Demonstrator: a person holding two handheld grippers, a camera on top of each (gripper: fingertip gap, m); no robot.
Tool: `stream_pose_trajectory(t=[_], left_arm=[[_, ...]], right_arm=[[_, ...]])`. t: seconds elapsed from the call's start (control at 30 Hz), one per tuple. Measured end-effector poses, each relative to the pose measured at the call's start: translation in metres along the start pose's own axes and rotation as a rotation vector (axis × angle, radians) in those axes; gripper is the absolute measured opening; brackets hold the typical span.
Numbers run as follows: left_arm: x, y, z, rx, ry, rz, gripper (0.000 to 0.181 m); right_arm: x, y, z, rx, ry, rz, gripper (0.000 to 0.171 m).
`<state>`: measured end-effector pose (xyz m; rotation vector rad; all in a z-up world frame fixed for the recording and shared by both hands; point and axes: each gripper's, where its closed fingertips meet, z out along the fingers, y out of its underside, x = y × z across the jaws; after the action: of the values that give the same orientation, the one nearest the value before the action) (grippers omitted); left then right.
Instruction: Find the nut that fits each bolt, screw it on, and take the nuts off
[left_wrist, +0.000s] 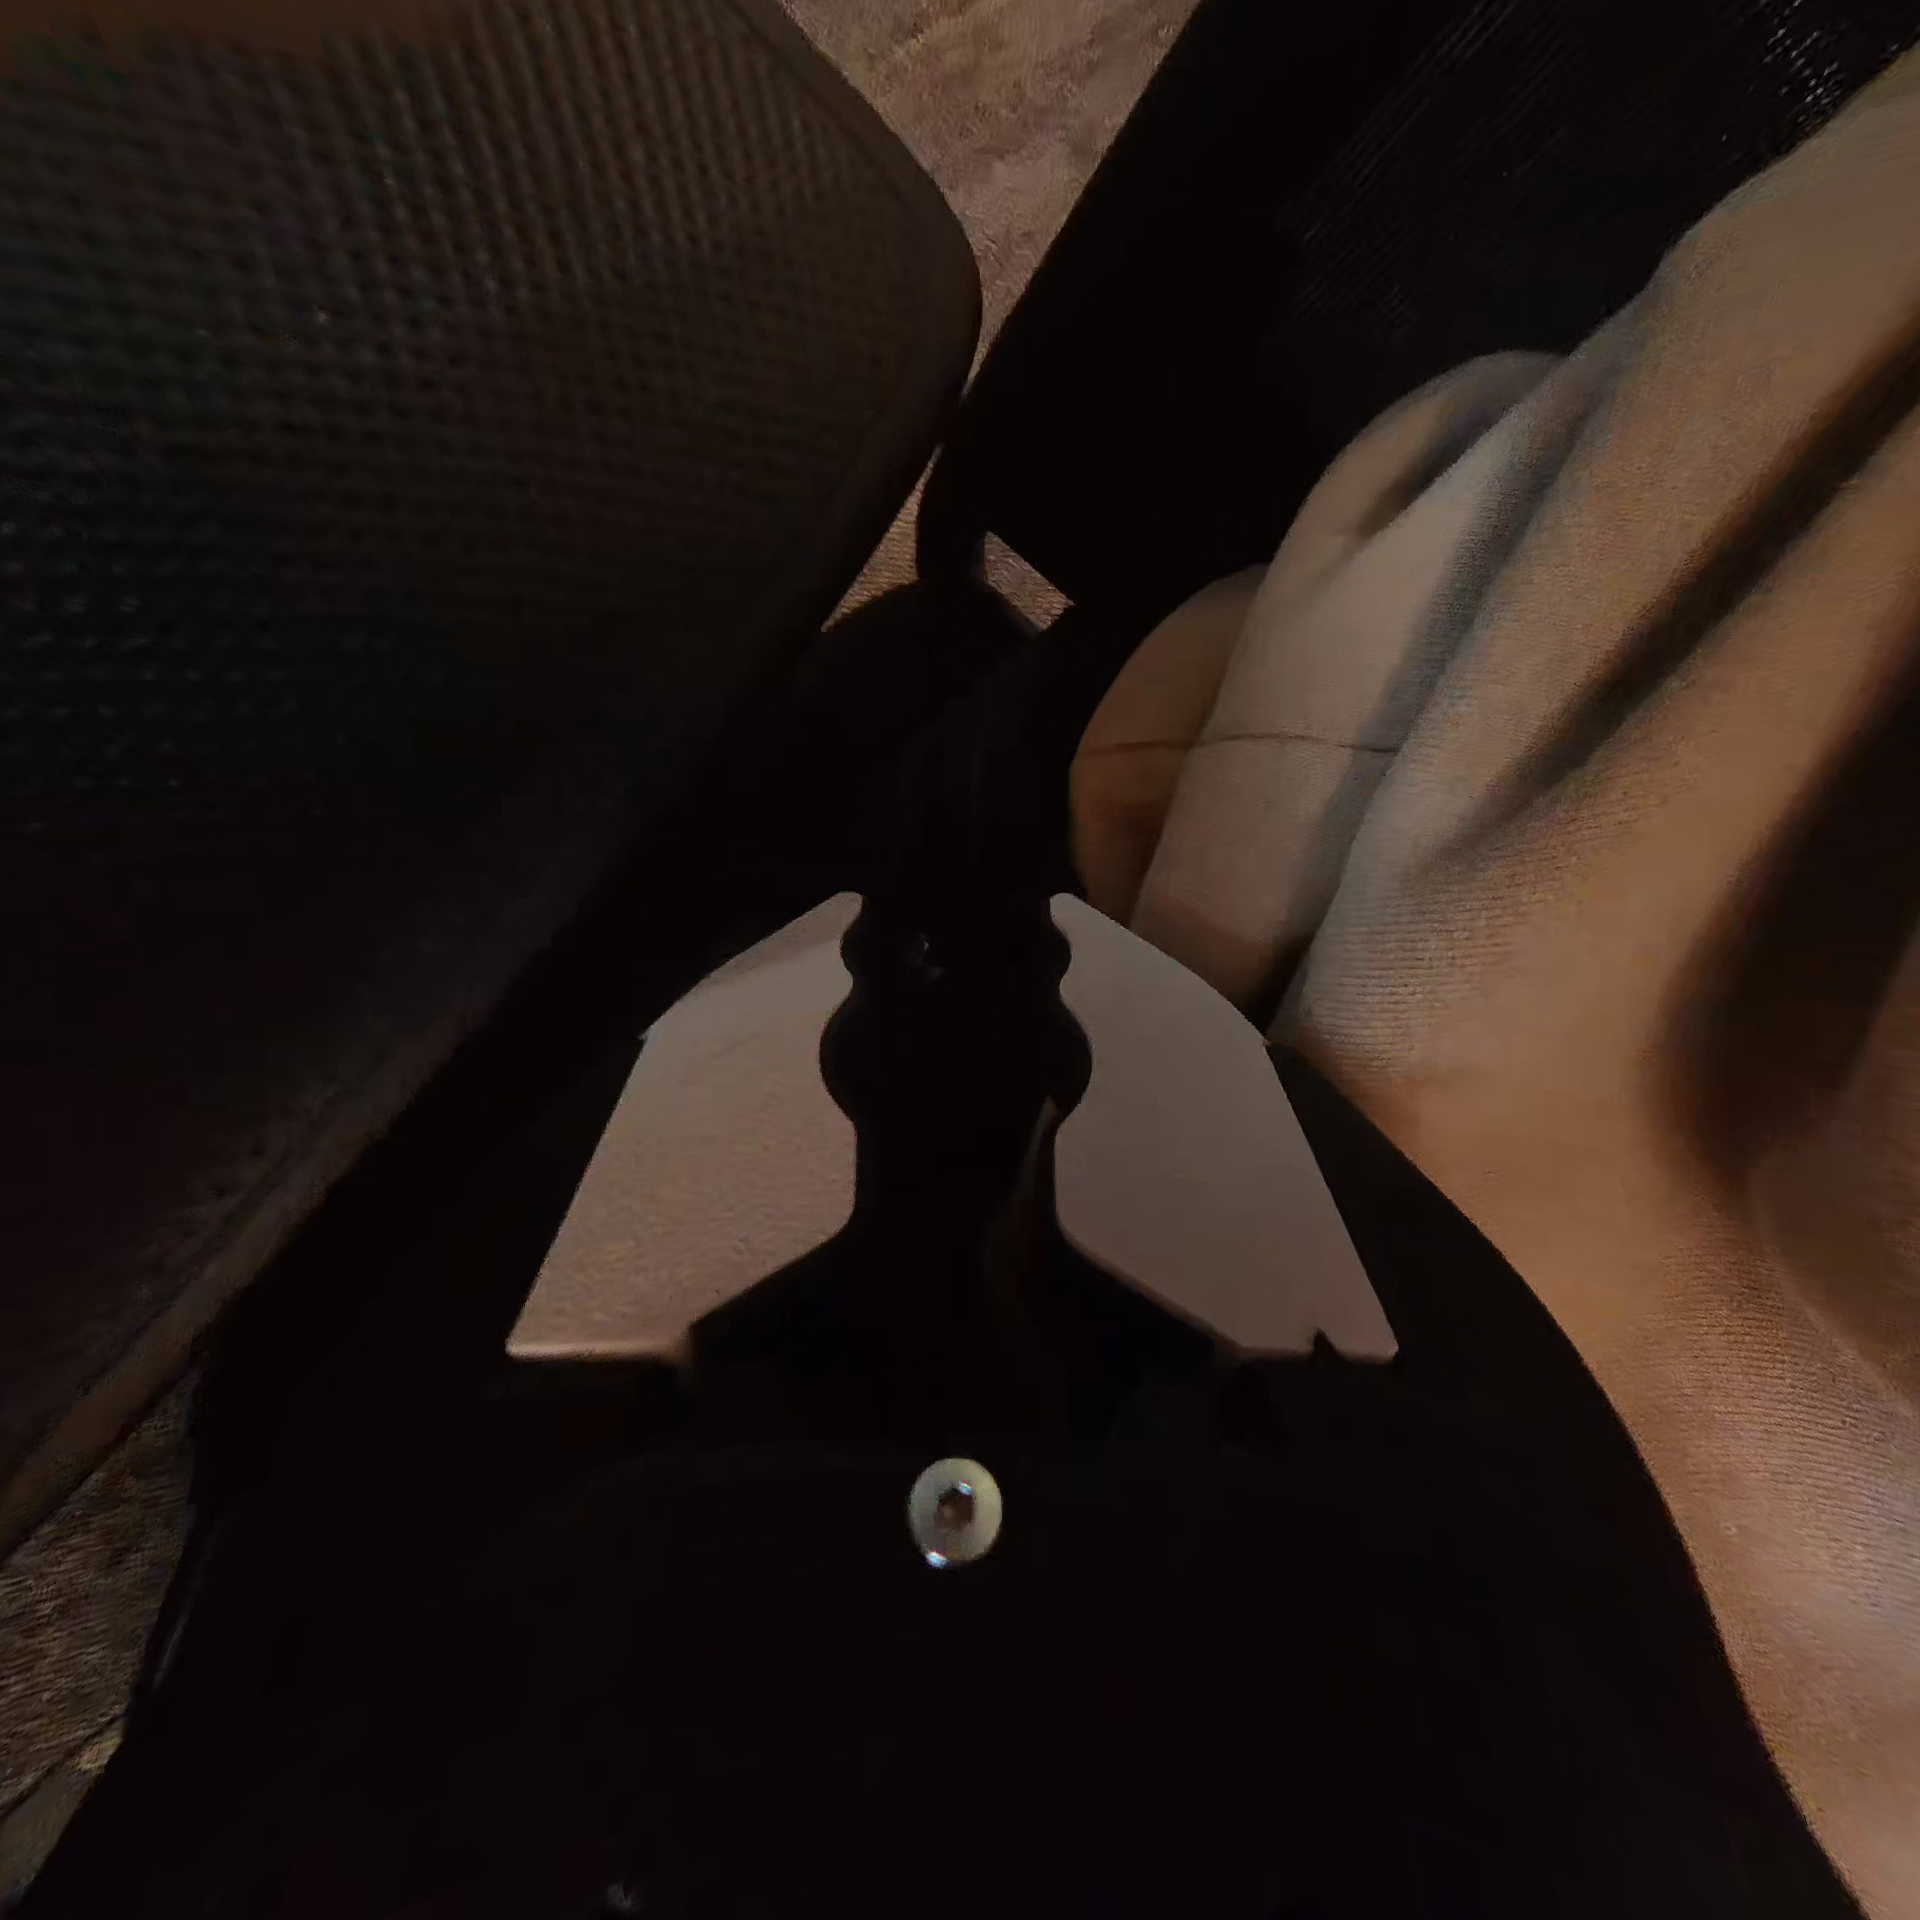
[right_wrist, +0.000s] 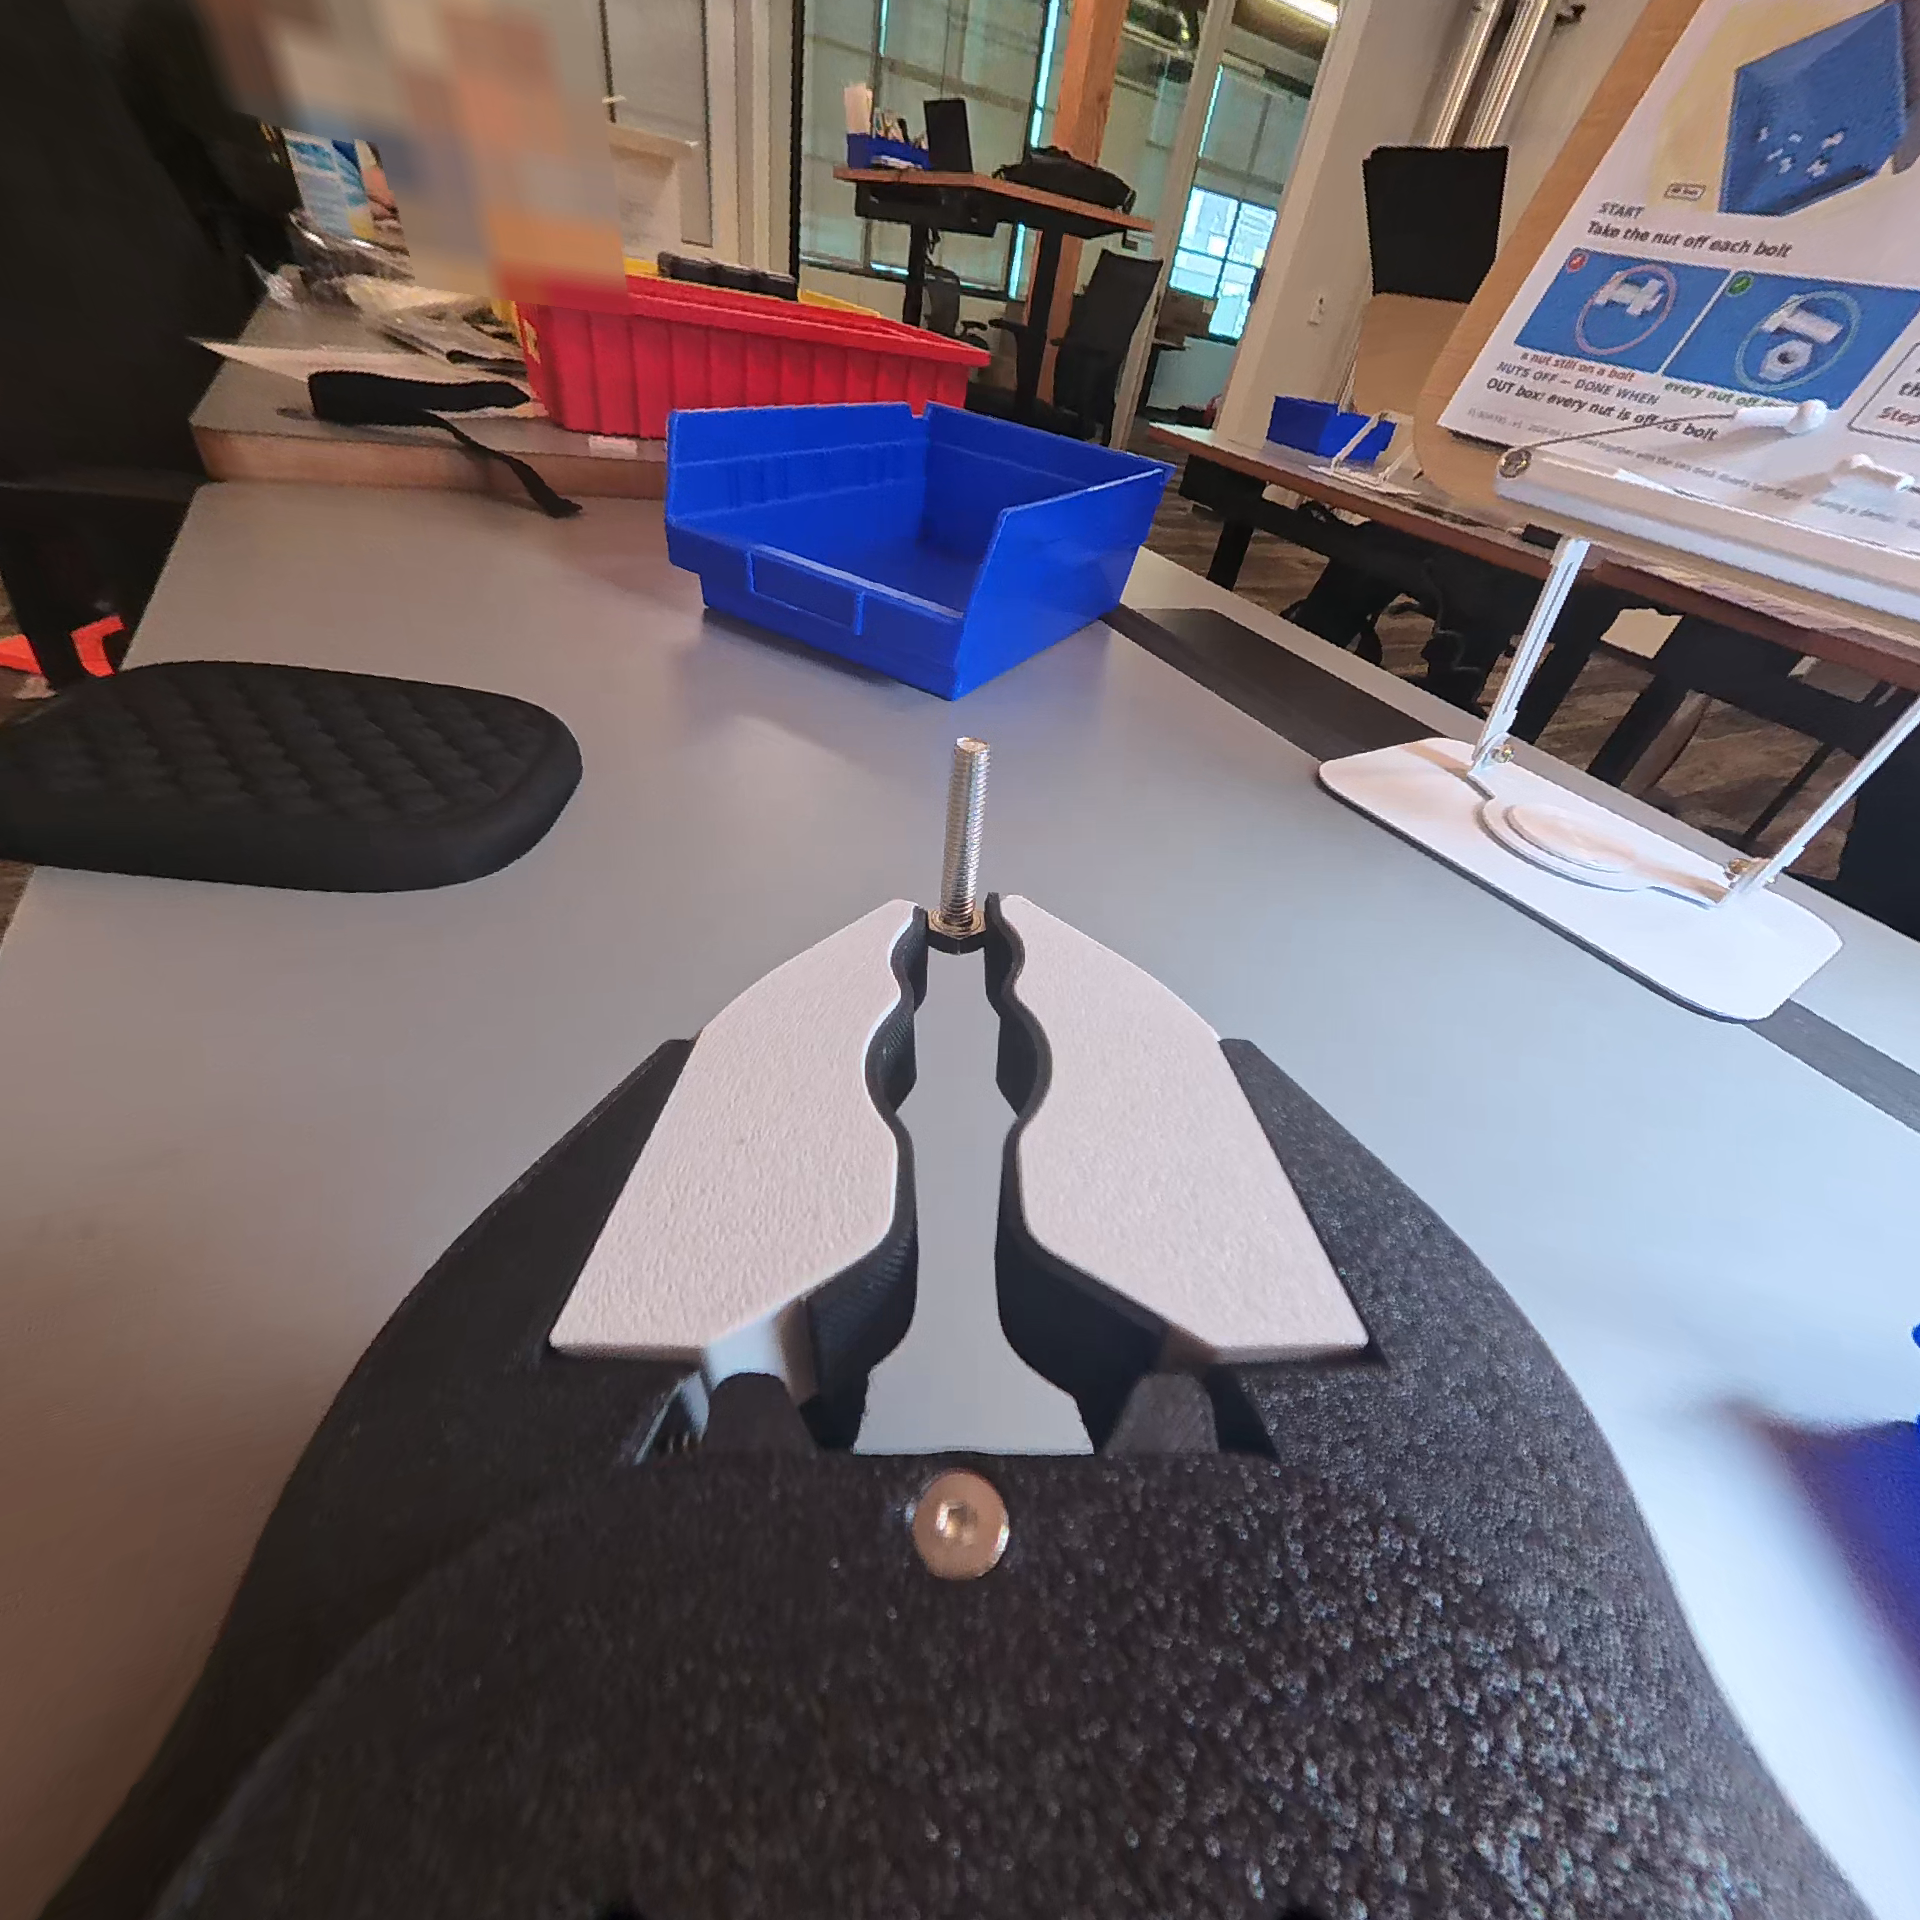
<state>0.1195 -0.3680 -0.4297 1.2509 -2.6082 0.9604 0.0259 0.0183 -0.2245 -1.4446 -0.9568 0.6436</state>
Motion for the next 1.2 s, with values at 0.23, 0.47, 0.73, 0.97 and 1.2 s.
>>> stream_pose_trajectory(t=[0.23, 0.47, 0.73, 0.97, 1.2], left_arm=[[0.003, 0.008, 0.009, -0.007, 0.079, -0.093, 0.013], [0.005, 0.011, -0.004, 0.044, 0.016, -0.071, 0.003], [0.010, -0.001, -0.027, 0.231, 0.022, -0.102, 0.001], [0.003, 0.000, -0.046, 0.343, 0.019, -0.165, 0.000], [-0.002, 0.003, -0.039, 0.319, 0.000, -0.199, 0.000]], right_arm=[[-0.001, -0.001, -0.001, 0.005, -0.007, 0.004, 0.010], [-0.002, 0.000, -0.001, 0.001, -0.013, -0.002, 0.010], [-0.003, -0.001, -0.001, 0.007, -0.014, -0.006, 0.010], [-0.004, 0.000, 0.000, 0.000, -0.022, -0.008, 0.010], [-0.004, 0.000, -0.001, 0.000, -0.019, -0.010, 0.010]])
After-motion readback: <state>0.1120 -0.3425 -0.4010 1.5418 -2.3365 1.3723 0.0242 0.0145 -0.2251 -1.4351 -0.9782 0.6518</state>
